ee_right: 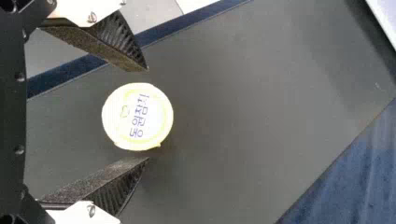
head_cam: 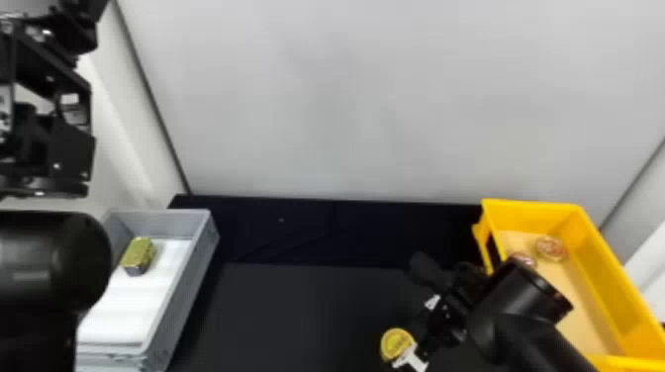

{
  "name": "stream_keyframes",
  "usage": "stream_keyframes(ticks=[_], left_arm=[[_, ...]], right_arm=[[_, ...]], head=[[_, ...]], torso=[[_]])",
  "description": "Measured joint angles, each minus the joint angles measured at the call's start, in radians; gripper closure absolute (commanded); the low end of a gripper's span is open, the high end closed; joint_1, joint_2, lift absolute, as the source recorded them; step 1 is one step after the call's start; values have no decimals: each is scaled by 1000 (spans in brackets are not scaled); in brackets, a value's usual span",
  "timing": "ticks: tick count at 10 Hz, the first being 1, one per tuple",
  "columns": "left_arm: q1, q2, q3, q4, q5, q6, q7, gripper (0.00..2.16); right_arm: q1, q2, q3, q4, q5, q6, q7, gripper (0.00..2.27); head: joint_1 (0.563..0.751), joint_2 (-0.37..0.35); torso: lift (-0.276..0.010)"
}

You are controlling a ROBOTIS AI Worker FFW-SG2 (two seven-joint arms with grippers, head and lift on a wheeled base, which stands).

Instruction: Pick up the round yellow can and place it in the yellow rectangular box

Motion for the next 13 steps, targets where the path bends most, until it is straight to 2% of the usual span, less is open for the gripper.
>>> stream_keyframes(ticks=[2, 6, 11, 13], left_arm=[[-2, 0, -1, 0, 0, 0, -2, 98], [-3, 1, 0, 0, 1, 1, -3, 99], [-1, 2, 1, -2, 1, 4, -3, 98], [4, 2, 5, -5, 1, 5, -3, 98]], right_arm=[[-3, -4, 12, 3, 1, -1, -4, 759], [-13, -14, 59, -15, 0, 26, -17, 754], [-14, -15, 60, -30, 2, 28, -4, 754], [-10, -18, 59, -79, 21, 58, 15, 754]], head=[[663, 54], [663, 54], [663, 54], [663, 54]], torso=[[-2], [-2], [-2], [-2]])
